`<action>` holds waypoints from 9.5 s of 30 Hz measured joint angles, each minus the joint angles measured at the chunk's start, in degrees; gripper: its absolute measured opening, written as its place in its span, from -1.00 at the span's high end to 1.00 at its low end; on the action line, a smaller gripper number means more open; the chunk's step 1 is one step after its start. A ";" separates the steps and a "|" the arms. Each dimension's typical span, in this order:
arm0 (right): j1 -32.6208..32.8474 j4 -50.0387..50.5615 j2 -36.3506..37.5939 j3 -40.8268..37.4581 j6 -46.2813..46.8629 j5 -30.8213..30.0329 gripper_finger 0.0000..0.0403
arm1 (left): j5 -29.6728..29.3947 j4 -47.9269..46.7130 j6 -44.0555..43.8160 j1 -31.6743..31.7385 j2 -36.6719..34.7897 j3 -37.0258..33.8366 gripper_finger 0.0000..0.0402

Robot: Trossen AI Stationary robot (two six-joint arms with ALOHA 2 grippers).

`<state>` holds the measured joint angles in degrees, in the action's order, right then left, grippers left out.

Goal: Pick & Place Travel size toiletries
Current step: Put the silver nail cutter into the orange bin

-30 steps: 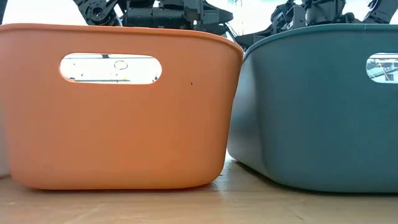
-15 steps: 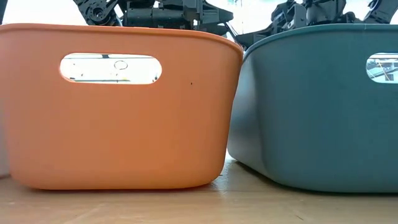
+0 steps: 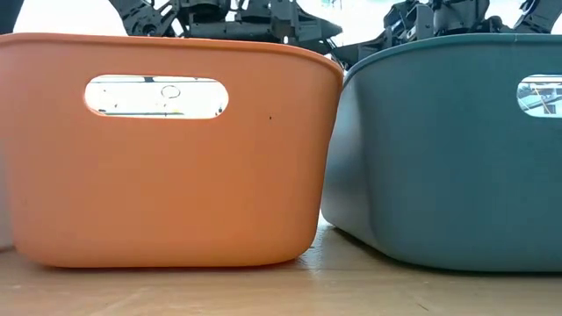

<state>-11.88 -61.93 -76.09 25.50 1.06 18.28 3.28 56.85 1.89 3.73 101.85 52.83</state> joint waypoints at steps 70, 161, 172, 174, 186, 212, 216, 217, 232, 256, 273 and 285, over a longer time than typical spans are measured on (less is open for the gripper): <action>-1.64 36.50 24.33 -0.04 2.76 -12.61 -0.31 | 2.70 -39.80 -48.23 -20.81 -14.83 -13.76 0.85; -10.72 68.05 -34.14 40.91 -12.82 -10.66 0.75 | -5.41 -31.35 -15.60 3.06 -35.01 -28.27 0.00; -9.28 66.34 -18.94 38.50 -11.87 -4.82 0.99 | -6.35 -31.81 -17.07 3.06 -35.01 -28.25 0.00; -9.33 64.75 -17.22 37.12 -11.71 -4.88 1.00 | -6.33 -31.79 -17.07 3.04 -35.01 -28.25 0.00; -8.29 49.39 -26.16 31.40 -8.91 -14.53 0.03 | -6.33 -31.47 -17.10 3.04 -35.01 -28.25 0.00; -9.86 53.15 -37.70 34.17 -7.27 -14.94 0.91 | -6.32 -31.81 -17.07 2.99 -35.00 -28.24 0.00; -9.90 52.96 -36.26 34.05 -7.30 -12.29 0.94 | -6.35 -31.84 -17.34 2.99 -35.01 -28.23 0.00; -9.85 53.34 -35.28 33.91 -7.05 -12.17 0.95 | -6.35 -31.88 -17.53 3.02 -35.01 -28.23 0.00; -6.74 7.13 -14.54 14.34 0.84 2.85 0.95 | -6.42 -25.15 -14.18 2.99 -34.98 -28.23 0.00; -1.12 -20.94 -14.16 3.37 4.22 1.56 0.95 | 2.73 13.34 -3.01 0.81 -3.42 -8.43 0.00; -1.14 -21.03 -14.16 3.39 4.07 3.00 0.95 | 2.85 7.14 -2.02 0.61 0.18 -2.68 0.00; -1.11 -19.80 -14.12 3.39 3.61 3.41 0.95 | 4.41 6.85 -1.93 0.90 0.16 -2.68 0.84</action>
<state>-12.99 -81.73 -90.21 28.88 4.67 21.69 7.68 63.70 -0.04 4.63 102.02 50.15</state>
